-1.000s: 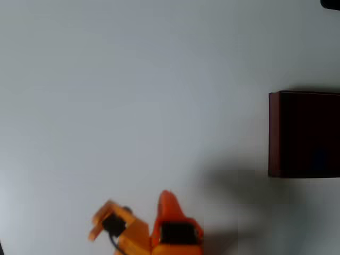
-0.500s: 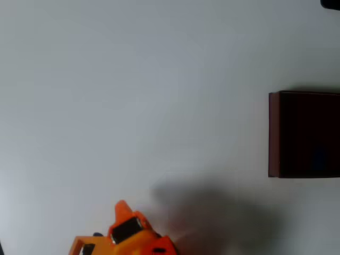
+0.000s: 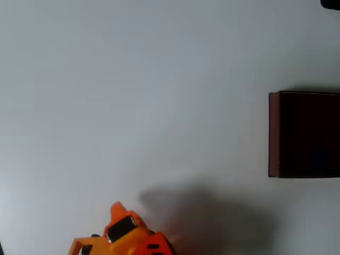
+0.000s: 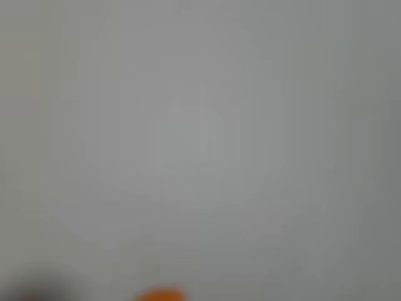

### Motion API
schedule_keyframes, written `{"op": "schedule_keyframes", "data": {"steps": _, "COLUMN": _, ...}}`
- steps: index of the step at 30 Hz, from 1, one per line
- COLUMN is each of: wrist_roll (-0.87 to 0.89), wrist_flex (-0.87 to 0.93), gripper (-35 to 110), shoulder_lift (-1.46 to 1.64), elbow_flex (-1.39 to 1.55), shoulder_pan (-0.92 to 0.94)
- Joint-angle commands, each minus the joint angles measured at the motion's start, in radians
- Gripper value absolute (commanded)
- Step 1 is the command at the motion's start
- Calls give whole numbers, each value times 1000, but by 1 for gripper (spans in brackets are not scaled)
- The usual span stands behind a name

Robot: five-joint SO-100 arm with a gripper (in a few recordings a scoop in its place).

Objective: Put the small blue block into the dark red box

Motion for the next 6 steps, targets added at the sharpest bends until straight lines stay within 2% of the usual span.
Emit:
{"op": "schedule_keyframes", "data": {"steps": 1, "wrist_roll": -2, "wrist_flex": 11, "gripper": 0, "shoulder_lift": 17, "elbow_flex": 9, "shoulder_pan": -21}}
{"op": "schedule_keyframes", "data": {"steps": 6, "wrist_roll": 3, "wrist_flex": 11, "gripper": 0, "shoulder_lift": 15, "elbow_flex": 9, "shoulder_pan": -15}}
